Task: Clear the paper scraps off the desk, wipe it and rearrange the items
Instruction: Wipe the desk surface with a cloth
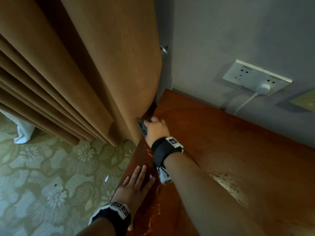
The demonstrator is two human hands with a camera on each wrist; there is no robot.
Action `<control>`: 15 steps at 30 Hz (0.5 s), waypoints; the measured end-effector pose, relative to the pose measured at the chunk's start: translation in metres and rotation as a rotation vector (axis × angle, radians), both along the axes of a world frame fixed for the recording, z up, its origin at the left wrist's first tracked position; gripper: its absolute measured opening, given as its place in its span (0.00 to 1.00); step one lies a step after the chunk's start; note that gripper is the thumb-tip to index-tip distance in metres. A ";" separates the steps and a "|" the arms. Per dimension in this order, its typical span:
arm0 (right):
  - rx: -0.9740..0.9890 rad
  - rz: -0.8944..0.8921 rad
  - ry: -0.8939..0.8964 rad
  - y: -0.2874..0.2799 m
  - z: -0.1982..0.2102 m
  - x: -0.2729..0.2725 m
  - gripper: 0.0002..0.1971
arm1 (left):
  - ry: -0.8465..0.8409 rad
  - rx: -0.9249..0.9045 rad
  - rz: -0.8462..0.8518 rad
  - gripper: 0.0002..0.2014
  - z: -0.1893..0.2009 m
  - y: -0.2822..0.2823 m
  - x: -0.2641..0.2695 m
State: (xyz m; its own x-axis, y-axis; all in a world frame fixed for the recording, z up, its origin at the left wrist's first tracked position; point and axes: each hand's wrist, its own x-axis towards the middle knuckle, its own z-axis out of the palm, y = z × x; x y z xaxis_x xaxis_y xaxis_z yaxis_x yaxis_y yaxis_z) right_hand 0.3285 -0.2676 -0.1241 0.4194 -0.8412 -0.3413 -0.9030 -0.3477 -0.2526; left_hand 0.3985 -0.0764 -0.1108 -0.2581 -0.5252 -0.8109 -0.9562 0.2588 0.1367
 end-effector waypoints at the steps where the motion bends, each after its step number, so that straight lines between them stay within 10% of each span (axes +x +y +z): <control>1: 0.000 0.012 -0.014 0.003 -0.001 -0.002 0.24 | 0.004 0.003 0.002 0.78 0.001 0.000 -0.001; 15: -0.113 -0.579 0.110 -0.095 0.003 -0.168 0.21 | 0.050 -0.029 0.001 0.79 -0.006 0.002 0.004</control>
State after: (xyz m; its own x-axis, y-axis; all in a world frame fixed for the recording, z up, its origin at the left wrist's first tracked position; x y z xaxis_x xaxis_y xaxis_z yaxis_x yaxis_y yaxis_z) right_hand 0.1606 -0.3622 -0.1208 -0.1511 -0.9559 -0.2519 -0.9723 0.1897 -0.1367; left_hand 0.4021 -0.0746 -0.1165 -0.2972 -0.5482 -0.7818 -0.9487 0.2624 0.1767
